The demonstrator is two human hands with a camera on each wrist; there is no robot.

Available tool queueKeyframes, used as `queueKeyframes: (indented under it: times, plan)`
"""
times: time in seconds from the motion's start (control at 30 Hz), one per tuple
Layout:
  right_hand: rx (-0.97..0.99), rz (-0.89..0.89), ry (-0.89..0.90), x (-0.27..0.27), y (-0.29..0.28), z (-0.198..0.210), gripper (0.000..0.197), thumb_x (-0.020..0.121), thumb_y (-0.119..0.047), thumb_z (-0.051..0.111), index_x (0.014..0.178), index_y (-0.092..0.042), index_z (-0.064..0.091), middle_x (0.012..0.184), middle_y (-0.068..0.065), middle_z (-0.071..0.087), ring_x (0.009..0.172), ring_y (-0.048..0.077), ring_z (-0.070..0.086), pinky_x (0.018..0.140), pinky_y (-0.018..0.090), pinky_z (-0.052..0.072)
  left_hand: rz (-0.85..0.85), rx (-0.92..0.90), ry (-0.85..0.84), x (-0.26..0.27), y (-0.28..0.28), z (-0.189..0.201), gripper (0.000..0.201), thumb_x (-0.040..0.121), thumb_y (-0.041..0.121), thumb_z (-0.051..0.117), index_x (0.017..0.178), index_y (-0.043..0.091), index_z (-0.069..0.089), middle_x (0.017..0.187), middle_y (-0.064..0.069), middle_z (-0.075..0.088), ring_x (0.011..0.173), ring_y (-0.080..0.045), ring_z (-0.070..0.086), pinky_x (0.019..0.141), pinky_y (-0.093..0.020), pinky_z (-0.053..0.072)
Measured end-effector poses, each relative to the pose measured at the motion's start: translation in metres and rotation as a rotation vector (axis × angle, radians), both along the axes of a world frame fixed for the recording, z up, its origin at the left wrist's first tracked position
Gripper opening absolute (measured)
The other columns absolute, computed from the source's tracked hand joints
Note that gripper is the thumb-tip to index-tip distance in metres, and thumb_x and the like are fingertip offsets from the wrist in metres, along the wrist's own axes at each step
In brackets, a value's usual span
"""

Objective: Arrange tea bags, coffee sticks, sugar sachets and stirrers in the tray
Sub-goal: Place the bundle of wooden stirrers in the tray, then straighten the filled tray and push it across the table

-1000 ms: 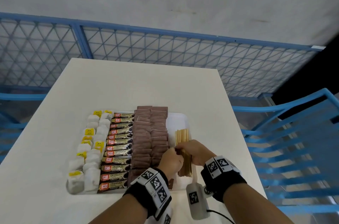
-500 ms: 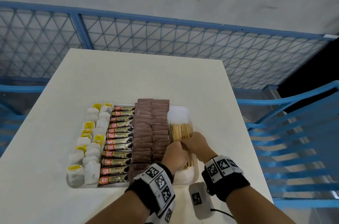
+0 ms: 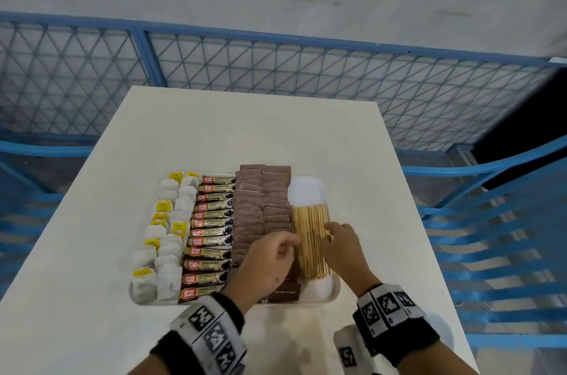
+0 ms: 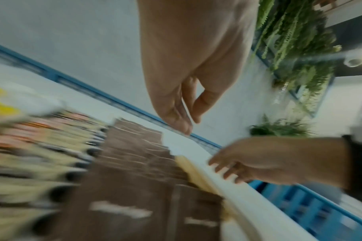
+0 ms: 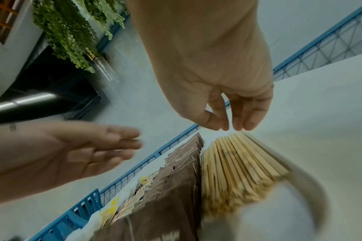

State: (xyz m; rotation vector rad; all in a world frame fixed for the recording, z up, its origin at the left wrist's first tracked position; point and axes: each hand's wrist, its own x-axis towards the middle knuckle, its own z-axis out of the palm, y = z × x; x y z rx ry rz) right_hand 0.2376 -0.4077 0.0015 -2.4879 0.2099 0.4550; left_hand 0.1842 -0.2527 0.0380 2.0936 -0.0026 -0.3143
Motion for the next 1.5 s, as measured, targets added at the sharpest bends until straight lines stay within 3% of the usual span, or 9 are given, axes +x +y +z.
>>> queueKeyframes:
  times: [0.13, 0.23, 0.33, 0.43, 0.53, 0.63, 0.83, 1.1, 1.5]
  plan:
    - [-0.029, 0.087, -0.087, -0.03, -0.008, -0.006, 0.041, 0.093, -0.017, 0.047, 0.134, -0.013, 0.043, 0.132, 0.011, 0.045, 0.124, 0.025, 0.04, 0.105, 0.03, 0.031, 0.308, 0.09, -0.257, -0.024, 0.067, -0.011, 0.025, 0.086, -0.002, 0.059, 0.096, 0.02, 0.067, 0.09, 0.015, 0.06, 0.08, 0.005, 0.057, 0.074, -0.003, 0.041]
    - [-0.094, 0.181, -0.057, -0.054, -0.016, -0.015, 0.06, 0.089, -0.029, 0.056, 0.141, -0.014, 0.031, 0.138, 0.011, 0.04, 0.125, 0.025, 0.037, 0.105, 0.029, 0.029, 0.475, 0.268, -0.251, -0.051, 0.124, -0.027, 0.031, 0.075, 0.004, 0.074, 0.103, 0.015, 0.066, 0.097, -0.003, 0.057, 0.08, -0.013, 0.06, 0.078, -0.036, 0.052]
    - [-0.095, 0.233, 0.071, -0.071, -0.019, -0.021, 0.096, 0.077, -0.043, 0.068, 0.148, -0.016, 0.009, 0.146, 0.012, 0.026, 0.134, 0.029, 0.027, 0.11, 0.038, 0.027, 0.526, 0.452, 0.012, -0.078, 0.167, -0.044, 0.089, 0.049, 0.04, 0.089, 0.122, 0.003, 0.057, 0.113, -0.022, 0.052, 0.103, -0.041, 0.053, 0.092, -0.05, 0.044]
    - [-0.049, 0.224, 0.116, -0.079, -0.016, -0.02, 0.108, 0.074, -0.036, 0.073, 0.148, -0.02, -0.004, 0.142, 0.011, 0.026, 0.132, 0.03, 0.028, 0.108, 0.04, 0.03, 0.506, 0.523, 0.238, -0.091, 0.189, -0.059, 0.121, 0.031, 0.056, 0.084, 0.135, 0.009, 0.043, 0.128, -0.024, 0.043, 0.12, -0.041, 0.04, 0.097, -0.046, 0.038]
    - [-0.042, 0.198, 0.055, -0.079, -0.014, -0.023, 0.104, 0.077, -0.025, 0.072, 0.147, -0.019, -0.004, 0.136, 0.011, 0.031, 0.127, 0.028, 0.032, 0.106, 0.037, 0.032, 0.445, 0.479, 0.289, -0.089, 0.197, -0.069, 0.113, 0.035, 0.053, 0.086, 0.131, 0.013, 0.042, 0.125, -0.02, 0.045, 0.119, -0.036, 0.038, 0.094, -0.041, 0.036]
    - [-0.049, 0.199, 0.052, -0.076, -0.015, -0.024, 0.103, 0.077, -0.024, 0.073, 0.147, -0.019, -0.002, 0.133, 0.011, 0.034, 0.124, 0.027, 0.034, 0.105, 0.035, 0.033, 0.393, 0.392, 0.27, -0.083, 0.203, -0.083, 0.116, 0.022, 0.065, 0.061, 0.124, 0.011, 0.047, 0.112, -0.014, 0.055, 0.108, -0.03, 0.041, 0.083, -0.033, 0.033]
    - [-0.039, 0.197, 0.038, -0.071, -0.015, -0.03, 0.102, 0.074, -0.03, 0.076, 0.147, -0.019, 0.006, 0.138, 0.007, 0.037, 0.125, 0.023, 0.035, 0.104, 0.032, 0.035, 0.387, 0.316, 0.225, -0.082, 0.212, -0.088, 0.11, 0.026, 0.062, 0.064, 0.124, 0.015, 0.05, 0.108, -0.008, 0.057, 0.097, -0.019, 0.036, 0.077, -0.026, 0.031]
    - [-0.049, 0.26, -0.044, -0.04, 0.014, -0.03, 0.096, 0.075, -0.03, 0.074, 0.146, -0.014, 0.012, 0.136, 0.005, 0.042, 0.121, 0.022, 0.041, 0.105, 0.03, 0.032, 0.433, 0.357, 0.14, -0.06, 0.231, -0.074, 0.051, 0.061, 0.003, 0.083, 0.107, 0.002, 0.061, 0.081, -0.004, 0.053, 0.096, -0.031, 0.046, 0.073, -0.031, 0.032]
    - [-0.056, 0.306, -0.075, 0.041, 0.076, -0.024, 0.086, 0.085, -0.025, 0.065, 0.147, -0.012, 0.008, 0.138, 0.012, 0.04, 0.124, 0.026, 0.037, 0.104, 0.032, 0.032, 0.55, 0.257, -0.002, 0.016, 0.286, -0.073, 0.039, 0.07, 0.003, 0.078, 0.105, 0.009, 0.061, 0.094, -0.01, 0.068, 0.084, -0.027, 0.061, 0.075, -0.033, 0.042]
